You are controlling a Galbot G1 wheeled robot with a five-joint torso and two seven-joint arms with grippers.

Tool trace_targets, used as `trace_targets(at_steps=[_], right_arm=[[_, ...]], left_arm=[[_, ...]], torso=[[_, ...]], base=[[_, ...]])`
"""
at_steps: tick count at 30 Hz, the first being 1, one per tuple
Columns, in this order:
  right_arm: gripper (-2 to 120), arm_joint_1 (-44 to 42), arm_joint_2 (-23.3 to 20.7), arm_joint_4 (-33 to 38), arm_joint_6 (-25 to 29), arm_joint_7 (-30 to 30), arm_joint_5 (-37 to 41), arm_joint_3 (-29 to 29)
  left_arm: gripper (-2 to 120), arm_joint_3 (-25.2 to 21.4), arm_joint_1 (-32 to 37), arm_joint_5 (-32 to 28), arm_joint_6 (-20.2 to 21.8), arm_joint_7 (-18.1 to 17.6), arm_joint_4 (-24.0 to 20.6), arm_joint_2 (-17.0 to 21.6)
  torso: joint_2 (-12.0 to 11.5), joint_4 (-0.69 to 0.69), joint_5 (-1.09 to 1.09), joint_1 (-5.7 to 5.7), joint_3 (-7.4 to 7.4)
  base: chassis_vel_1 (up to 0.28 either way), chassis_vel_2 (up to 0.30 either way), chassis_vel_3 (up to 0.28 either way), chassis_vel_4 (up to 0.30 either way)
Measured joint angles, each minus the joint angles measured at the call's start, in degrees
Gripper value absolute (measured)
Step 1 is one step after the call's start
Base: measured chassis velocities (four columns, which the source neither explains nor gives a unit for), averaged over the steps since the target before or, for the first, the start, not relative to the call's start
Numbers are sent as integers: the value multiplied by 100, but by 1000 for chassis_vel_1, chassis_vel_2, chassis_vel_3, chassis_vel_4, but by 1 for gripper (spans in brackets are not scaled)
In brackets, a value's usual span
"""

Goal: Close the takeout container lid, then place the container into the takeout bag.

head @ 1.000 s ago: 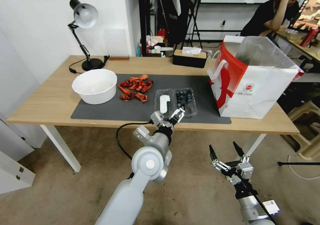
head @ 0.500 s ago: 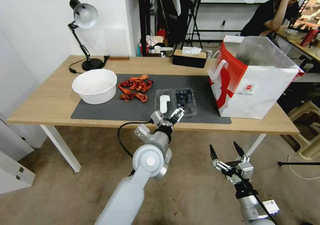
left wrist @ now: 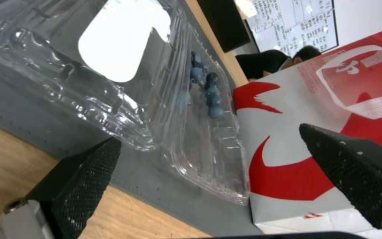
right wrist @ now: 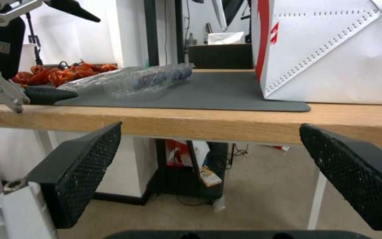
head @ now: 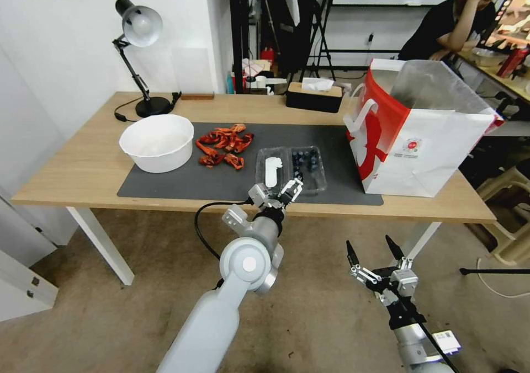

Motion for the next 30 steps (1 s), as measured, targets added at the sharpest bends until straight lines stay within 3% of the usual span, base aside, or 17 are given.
trace_targets(at_steps=[22, 30], right_arm=[[100, -21, 9, -39, 35, -2, -19, -10], [100, -12, 16, -66, 38, -15, -46, -36]], left_arm=[[100, -55, -125, -33, -240, 78, 295, -130], [100, -148, -8, 22, -499, 501, 235, -88]], torso=[[2, 0, 0, -1, -1], [-1, 1, -1, 2, 1]], base=[[0, 0, 0, 0], [0, 0, 0, 0]])
